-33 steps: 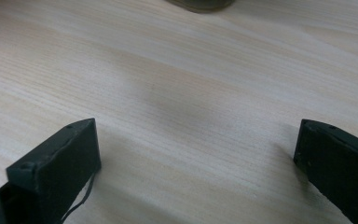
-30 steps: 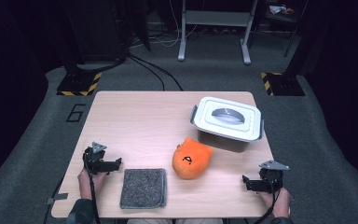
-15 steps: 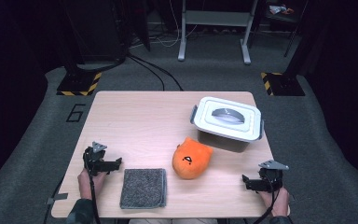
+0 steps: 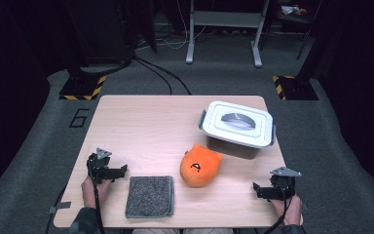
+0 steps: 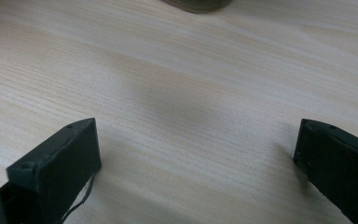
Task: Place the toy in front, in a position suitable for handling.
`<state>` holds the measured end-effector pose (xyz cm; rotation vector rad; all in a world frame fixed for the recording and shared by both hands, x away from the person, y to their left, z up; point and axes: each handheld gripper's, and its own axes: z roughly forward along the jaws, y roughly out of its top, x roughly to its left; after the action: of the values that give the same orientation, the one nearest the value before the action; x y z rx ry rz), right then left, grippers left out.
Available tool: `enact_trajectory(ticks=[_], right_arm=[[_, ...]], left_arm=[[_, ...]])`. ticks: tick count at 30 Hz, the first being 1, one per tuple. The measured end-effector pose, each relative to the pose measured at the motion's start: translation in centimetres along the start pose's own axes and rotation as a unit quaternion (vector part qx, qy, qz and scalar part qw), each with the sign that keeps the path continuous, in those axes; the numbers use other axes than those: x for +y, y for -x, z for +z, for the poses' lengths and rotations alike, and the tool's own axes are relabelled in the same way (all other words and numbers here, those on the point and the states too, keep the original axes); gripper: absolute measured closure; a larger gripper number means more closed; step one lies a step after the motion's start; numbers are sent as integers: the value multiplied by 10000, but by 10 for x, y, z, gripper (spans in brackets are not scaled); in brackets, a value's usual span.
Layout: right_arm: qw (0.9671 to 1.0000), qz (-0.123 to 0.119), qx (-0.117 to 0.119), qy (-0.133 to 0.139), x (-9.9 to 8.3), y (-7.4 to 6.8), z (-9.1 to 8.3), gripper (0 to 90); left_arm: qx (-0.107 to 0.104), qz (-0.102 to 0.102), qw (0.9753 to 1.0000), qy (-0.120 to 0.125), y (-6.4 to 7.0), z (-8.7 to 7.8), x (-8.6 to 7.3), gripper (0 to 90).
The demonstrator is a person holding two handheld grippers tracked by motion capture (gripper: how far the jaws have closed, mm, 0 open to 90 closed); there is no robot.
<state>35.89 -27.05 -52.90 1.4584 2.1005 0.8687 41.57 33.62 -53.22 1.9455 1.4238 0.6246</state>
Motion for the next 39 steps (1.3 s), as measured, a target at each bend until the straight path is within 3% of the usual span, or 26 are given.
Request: enact_trajectory(ticks=[7, 9, 16, 26, 39], right_arm=[[9999, 39, 85, -138, 2, 4, -3, 0], [9996, 211, 131, -108, 3, 4, -7, 0], [9995, 230, 221, 29, 16, 4, -25, 0], [9990, 218, 226, 303, 61, 8, -57, 3], [9983, 120, 294, 482, 112, 18, -64, 9]], left_arm=[[-6, -10, 10000, 5, 0, 0, 0, 4], [1, -4, 10000, 3, 0, 0, 0, 4], [-1, -16, 10000, 9, 0, 0, 0, 4], [-5, 34, 10000, -28, 0, 0, 0, 4], [-3, 35, 10000, -30, 0, 0, 0, 5]])
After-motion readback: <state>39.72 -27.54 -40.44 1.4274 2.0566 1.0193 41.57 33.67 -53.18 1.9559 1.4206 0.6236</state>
